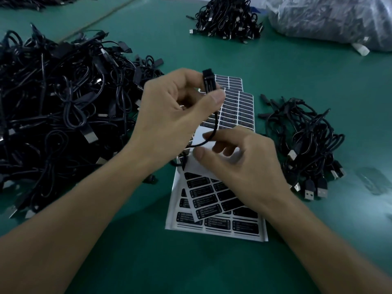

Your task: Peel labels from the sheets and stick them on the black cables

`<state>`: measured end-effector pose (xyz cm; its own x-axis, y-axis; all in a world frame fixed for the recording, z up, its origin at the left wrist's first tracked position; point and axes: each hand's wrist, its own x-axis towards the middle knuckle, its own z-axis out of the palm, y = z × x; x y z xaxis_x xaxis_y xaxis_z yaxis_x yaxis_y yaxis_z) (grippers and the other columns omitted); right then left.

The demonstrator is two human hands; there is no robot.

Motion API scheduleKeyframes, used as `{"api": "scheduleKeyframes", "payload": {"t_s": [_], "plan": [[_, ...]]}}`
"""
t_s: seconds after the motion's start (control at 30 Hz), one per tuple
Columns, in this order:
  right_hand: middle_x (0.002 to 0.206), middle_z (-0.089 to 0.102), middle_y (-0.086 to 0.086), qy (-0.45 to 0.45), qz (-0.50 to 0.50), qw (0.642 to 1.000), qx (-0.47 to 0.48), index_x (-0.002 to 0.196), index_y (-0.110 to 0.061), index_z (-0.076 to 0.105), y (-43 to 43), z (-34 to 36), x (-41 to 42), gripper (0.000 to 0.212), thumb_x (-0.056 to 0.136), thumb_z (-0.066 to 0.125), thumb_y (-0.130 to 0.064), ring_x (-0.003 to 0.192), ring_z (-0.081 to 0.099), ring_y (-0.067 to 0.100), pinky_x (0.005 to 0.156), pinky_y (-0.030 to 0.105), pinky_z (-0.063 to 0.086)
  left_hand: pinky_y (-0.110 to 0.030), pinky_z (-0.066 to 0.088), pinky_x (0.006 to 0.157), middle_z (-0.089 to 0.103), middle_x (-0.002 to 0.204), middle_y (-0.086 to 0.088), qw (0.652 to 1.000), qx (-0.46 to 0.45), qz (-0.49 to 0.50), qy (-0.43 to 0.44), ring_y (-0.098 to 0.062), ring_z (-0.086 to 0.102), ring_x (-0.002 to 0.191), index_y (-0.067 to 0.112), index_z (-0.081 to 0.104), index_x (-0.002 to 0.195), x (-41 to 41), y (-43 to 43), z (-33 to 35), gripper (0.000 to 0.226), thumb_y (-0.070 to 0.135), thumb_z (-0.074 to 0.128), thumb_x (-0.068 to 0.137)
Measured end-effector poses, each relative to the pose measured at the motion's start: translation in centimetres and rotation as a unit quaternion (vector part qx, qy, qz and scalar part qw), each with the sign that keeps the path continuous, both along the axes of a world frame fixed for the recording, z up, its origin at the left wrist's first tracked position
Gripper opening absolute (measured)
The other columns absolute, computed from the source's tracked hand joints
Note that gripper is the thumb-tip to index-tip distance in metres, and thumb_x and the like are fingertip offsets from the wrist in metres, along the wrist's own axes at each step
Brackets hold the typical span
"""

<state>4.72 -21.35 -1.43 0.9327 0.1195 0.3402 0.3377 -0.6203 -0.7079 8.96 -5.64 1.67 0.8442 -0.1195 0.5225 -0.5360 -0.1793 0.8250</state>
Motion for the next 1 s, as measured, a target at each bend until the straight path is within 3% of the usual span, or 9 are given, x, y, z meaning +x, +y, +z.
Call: {"api": "scheduleKeyframes", "payload": {"t_s": [0.07, 0.2, 0.47, 0.57, 0.63, 0.73, 0.83, 0.9, 1.0], "plan": [[0.085, 0.062, -0.017, -0.005, 0.019, 1.0, -0.005, 0.106, -0.033, 0.074, 0.2, 0.0, -0.1, 0.04, 0.08, 0.064, -0.062, 0.083, 0.056, 0.004, 0.067, 0.013, 0.042, -0.027, 0.055, 0.058, 0.074, 0.08, -0.01, 0.998, -0.05, -0.022, 0.021, -0.016, 0.065, 0.061, 0.012, 0.067, 0.092, -0.1, 0.1, 0.3, 0.008, 0.018, 0.071, 0.093], [0.073, 0.064, -0.015, -0.036, 0.04, 0.996, 0.065, 0.079, -0.028, 0.072, 0.4, 0.1, -0.1, 0.012, 0.091, 0.069, -0.032, 0.069, 0.057, 0.001, 0.06, 0.008, 0.039, -0.023, 0.053, 0.052, 0.074, 0.073, -0.001, 0.99, -0.127, -0.032, 0.051, -0.01, 0.062, 0.056, 0.011, 0.062, 0.086, -0.1, 0.1, 0.6, 0.012, 0.014, 0.064, 0.097], [0.076, 0.071, 0.002, -0.022, -0.005, 0.977, 0.213, 0.089, -0.017, 0.072, -0.3, 1.7, -0.3, 0.014, 0.098, 0.062, -0.021, 0.055, 0.068, 0.019, 0.05, 0.021, 0.054, -0.023, 0.051, 0.046, 0.073, 0.066, -0.005, 0.964, -0.205, 0.062, 0.158, -0.012, 0.061, 0.048, 0.012, 0.064, 0.078, 1.1, 1.1, 0.4, 0.038, 0.034, 0.049, 0.106], [0.07, 0.069, -0.002, -0.092, -0.082, 0.977, 0.176, 0.087, -0.021, 0.071, -1.6, 2.5, 0.0, 0.017, 0.1, 0.06, -0.022, 0.053, 0.066, 0.015, 0.046, 0.021, 0.053, -0.02, 0.047, 0.045, 0.07, 0.059, 0.001, 0.976, -0.099, 0.137, 0.136, -0.007, 0.06, 0.047, 0.016, 0.066, 0.081, 1.5, 1.5, 0.1, 0.038, 0.034, 0.045, 0.107], [0.069, 0.07, -0.007, -0.137, -0.159, 0.97, 0.121, 0.082, -0.029, 0.07, -3.1, 3.1, 0.5, 0.022, 0.099, 0.057, -0.032, 0.054, 0.065, 0.016, 0.052, 0.038, 0.056, -0.023, 0.051, 0.052, 0.067, 0.059, 0.009, 0.976, 0.073, 0.196, 0.066, -0.002, 0.062, 0.053, 0.025, 0.065, 0.082, 1.8, 1.9, -0.3, 0.025, 0.033, 0.053, 0.103], [0.067, 0.071, -0.007, -0.114, -0.244, 0.956, 0.12, 0.072, -0.035, 0.072, -5.1, 3.9, 1.0, 0.027, 0.092, 0.056, -0.043, 0.059, 0.067, 0.028, 0.059, 0.054, 0.056, -0.029, 0.045, 0.06, 0.061, 0.068, 0.017, 0.92, 0.298, 0.254, 0.026, -0.011, 0.061, 0.064, 0.031, 0.065, 0.083, 1.7, 2.3, -0.8, 0.019, 0.041, 0.058, 0.097], [0.064, 0.072, -0.006, -0.04, -0.28, 0.942, 0.18, 0.076, -0.041, 0.073, -6.3, 4.0, 1.4, 0.019, 0.085, 0.056, -0.042, 0.063, 0.067, 0.035, 0.064, 0.059, 0.057, -0.033, 0.039, 0.063, 0.062, 0.075, 0.013, 0.879, 0.389, 0.277, 0.005, -0.018, 0.057, 0.072, 0.029, 0.068, 0.088, 1.7, 2.5, -1.2, 0.015, 0.038, 0.06, 0.096], [0.067, 0.067, -0.008, -0.02, -0.312, 0.931, 0.187, 0.096, -0.035, 0.071, -6.8, 3.7, 1.7, 0.023, 0.083, 0.054, -0.044, 0.068, 0.061, 0.027, 0.073, 0.059, 0.057, -0.036, 0.037, 0.063, 0.064, 0.081, 0.009, 0.865, 0.403, 0.296, -0.031, -0.019, 0.056, 0.081, 0.027, 0.068, 0.089, 1.7, 2.8, -1.0, 0.011, 0.033, 0.062, 0.096], [0.098, 0.053, -0.005, -0.041, -0.379, 0.914, 0.137, 0.147, -0.026, 0.042, -7.4, 3.1, 1.9, 0.072, 0.082, 0.05, -0.056, 0.095, 0.054, 0.018, 0.094, 0.045, 0.048, -0.037, 0.039, 0.065, 0.066, 0.093, 0.003, 0.849, 0.403, 0.331, -0.083, -0.024, 0.056, 0.097, 0.023, 0.071, 0.098, 2.1, 3.5, -0.6, 0.007, 0.027, 0.065, 0.095]]}}
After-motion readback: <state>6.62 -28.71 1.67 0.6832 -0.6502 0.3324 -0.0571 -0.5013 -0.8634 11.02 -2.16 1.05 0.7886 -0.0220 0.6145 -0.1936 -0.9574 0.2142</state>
